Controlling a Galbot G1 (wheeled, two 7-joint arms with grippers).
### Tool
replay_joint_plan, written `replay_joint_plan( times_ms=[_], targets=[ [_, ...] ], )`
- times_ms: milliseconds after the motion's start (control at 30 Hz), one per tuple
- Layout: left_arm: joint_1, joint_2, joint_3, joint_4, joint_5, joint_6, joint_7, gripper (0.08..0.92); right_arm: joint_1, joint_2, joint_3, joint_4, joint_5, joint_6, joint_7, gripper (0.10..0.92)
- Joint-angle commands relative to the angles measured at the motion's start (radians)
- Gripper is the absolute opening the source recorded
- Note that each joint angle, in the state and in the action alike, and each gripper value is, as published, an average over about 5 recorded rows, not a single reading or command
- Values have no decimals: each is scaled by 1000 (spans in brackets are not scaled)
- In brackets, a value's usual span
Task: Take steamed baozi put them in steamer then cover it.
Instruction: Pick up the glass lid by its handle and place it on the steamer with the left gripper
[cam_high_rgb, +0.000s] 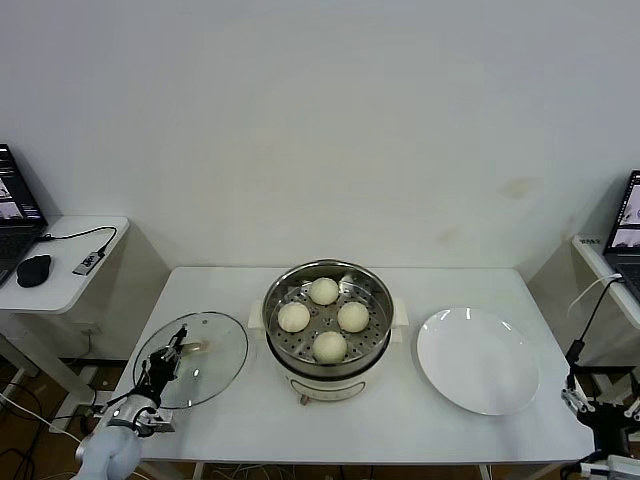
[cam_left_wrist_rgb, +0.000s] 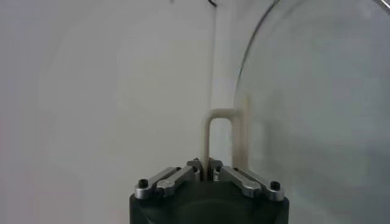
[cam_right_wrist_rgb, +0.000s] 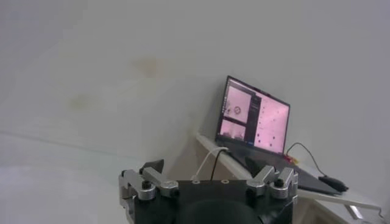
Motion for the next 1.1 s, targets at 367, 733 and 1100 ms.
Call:
replay_joint_plan(
  times_ms=[367, 733, 1100],
  targets=[
    [234, 175, -209, -580, -165, 228, 242, 142, -46, -6, -40, 34, -33, 12, -11, 823],
    [89, 215, 54, -726, -166, 341, 329, 142, -36, 32, -81, 29, -77, 30, -16, 823],
    [-183, 33, 418, -642, 34, 481, 432, 142, 16, 71, -101, -12, -207, 64, -5, 823]
  ],
)
